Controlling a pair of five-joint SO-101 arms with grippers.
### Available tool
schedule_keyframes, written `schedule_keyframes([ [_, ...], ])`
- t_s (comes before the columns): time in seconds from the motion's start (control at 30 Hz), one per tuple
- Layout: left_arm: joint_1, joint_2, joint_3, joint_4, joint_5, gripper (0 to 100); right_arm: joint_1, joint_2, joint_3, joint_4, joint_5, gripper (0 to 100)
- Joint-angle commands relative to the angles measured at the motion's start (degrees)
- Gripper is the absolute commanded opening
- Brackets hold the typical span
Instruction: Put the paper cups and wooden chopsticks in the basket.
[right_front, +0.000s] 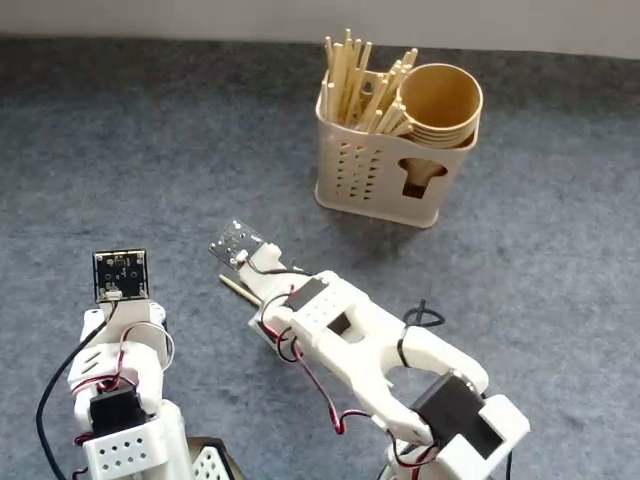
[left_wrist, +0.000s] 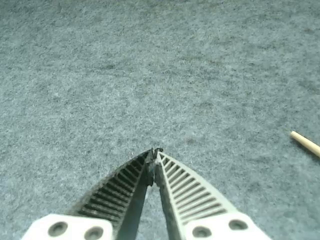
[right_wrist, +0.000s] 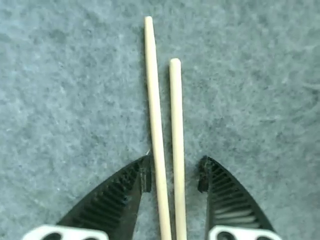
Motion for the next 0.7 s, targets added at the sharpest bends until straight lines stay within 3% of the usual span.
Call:
schedule_keyframes([
  [0.0, -0.48, -0.40, 1.10, -0.88, 0.53, 2, 1.27, 4.35, -2.07, 3.30, 0.53, 13.5],
  [0.13, -0.48, -0.40, 1.10, -0.88, 0.53, 2, 1.89, 4.88, -7.16, 10.33, 5.98, 0.3],
  [0.3, -0.48, -0.40, 1.10, -0.88, 0.53, 2, 4.35, 4.35, -9.19, 15.60, 11.52, 0.6],
  [0.67, -0.40, -0.40, 1.10, -0.88, 0.53, 2, 11.12, -12.18, -4.97, 17.80, 12.84, 0.5],
])
